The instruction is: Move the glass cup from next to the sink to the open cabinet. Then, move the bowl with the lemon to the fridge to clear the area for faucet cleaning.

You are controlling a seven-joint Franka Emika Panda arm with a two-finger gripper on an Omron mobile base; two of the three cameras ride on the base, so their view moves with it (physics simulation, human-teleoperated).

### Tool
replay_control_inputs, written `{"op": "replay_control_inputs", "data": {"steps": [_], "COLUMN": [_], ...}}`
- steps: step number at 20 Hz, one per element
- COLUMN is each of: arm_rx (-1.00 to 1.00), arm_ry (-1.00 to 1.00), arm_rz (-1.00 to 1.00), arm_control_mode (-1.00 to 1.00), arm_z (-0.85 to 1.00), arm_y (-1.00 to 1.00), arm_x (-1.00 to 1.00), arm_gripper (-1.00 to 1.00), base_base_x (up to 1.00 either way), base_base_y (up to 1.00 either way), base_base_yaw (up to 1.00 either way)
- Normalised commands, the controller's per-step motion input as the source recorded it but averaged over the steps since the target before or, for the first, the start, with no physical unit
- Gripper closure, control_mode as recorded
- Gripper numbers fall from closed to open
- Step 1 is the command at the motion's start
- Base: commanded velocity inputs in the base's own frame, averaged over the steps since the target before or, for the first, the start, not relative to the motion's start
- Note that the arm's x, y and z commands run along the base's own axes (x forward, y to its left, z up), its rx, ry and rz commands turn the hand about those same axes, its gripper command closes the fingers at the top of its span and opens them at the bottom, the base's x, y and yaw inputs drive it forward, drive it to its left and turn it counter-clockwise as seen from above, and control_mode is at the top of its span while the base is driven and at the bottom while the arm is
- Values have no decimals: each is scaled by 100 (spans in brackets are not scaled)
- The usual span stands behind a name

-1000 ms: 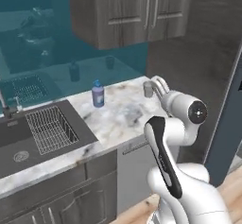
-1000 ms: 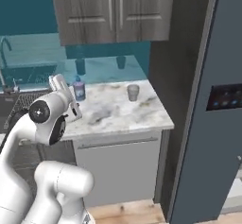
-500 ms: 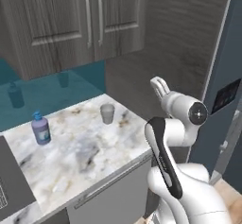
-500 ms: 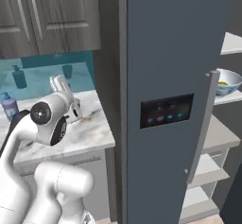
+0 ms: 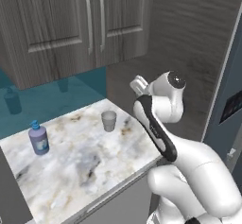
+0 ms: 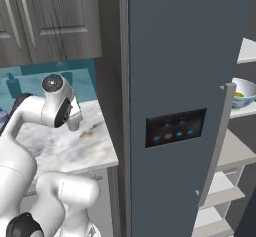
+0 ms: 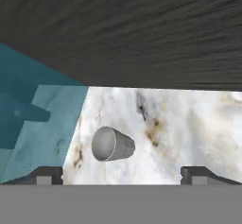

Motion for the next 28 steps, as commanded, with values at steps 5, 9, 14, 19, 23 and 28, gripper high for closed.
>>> {"op": "replay_control_inputs", "data": {"steps": [5, 9, 14, 19, 23, 28], "arm_rx": [-3, 0, 0, 0, 0, 0], "arm_ry": [33, 4, 2, 8, 15, 21], "arm_rz": [21, 2, 15, 3, 0, 1], "arm_control_mode": [-100, -100, -100, -100, -100, -100], "arm_z": [-20, -83, -78, -16, -6, -9], "arm_y": [51, 1, 3, 25, 34, 28], "arm_x": [-7, -8, 11, 73, 92, 74], "arm_gripper": [-100, -100, -100, -100, -100, -100], "base_base_x": [0, 0, 0, 0, 0, 0], "base_base_y": [0, 0, 0, 0, 0, 0], "base_base_yaw": [0, 0, 0, 0, 0, 0]}}
